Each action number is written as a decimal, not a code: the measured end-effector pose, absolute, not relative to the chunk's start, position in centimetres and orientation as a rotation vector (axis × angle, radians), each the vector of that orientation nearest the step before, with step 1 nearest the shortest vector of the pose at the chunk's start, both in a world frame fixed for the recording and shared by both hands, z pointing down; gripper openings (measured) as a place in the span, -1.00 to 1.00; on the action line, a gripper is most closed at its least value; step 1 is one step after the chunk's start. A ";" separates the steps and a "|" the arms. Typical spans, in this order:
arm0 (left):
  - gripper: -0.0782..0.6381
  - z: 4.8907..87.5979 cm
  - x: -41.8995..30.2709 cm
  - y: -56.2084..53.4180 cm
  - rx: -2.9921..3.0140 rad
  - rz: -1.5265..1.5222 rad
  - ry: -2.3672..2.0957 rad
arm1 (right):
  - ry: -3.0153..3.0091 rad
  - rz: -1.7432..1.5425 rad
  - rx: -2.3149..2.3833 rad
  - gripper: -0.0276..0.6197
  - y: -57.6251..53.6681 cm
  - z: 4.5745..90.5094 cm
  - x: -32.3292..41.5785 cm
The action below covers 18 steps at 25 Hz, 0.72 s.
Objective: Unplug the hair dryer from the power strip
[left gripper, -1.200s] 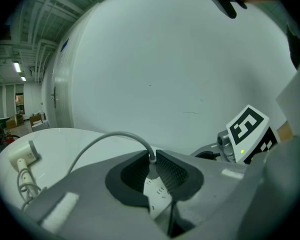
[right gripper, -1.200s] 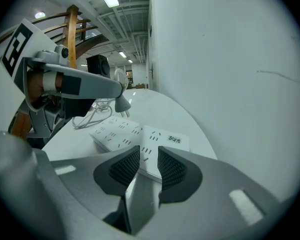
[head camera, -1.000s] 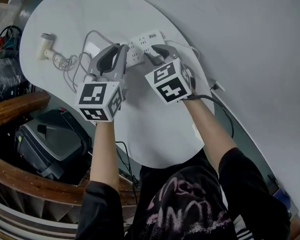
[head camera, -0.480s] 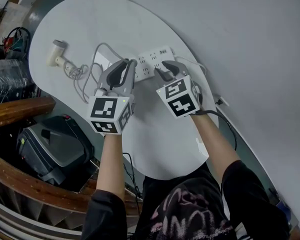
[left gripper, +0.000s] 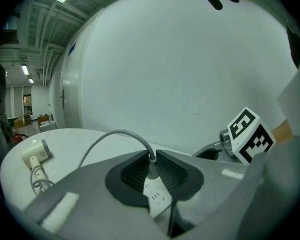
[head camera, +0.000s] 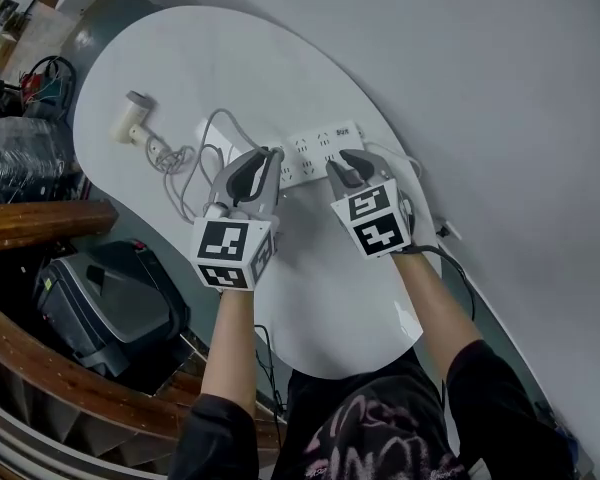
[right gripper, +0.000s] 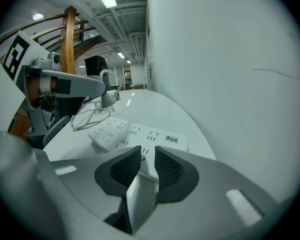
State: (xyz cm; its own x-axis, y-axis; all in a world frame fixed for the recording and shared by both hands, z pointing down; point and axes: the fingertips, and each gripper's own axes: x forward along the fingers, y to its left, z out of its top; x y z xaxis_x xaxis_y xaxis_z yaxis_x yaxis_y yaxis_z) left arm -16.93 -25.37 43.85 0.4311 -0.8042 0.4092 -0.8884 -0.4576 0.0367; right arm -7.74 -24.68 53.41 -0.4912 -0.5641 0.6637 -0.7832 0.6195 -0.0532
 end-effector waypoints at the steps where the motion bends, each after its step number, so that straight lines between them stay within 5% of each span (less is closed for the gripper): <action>1: -0.65 43.9 -17.0 -25.3 2.435 0.495 -1.475 | -2.234 0.474 1.057 -0.60 -24.7 53.4 -7.7; 18: -0.65 44.6 -18.4 -24.0 2.394 0.485 -1.498 | -2.225 0.471 1.068 -0.65 -24.5 53.2 -7.2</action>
State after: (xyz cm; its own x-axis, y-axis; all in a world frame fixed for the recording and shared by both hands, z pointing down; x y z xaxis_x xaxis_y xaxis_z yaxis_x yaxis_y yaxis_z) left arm -18.43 -23.96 44.57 0.4072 -0.8109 0.4203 -0.9033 -0.4256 0.0540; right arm -7.16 -24.54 53.22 -0.4816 -0.5702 0.6655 -0.7910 0.6097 -0.0500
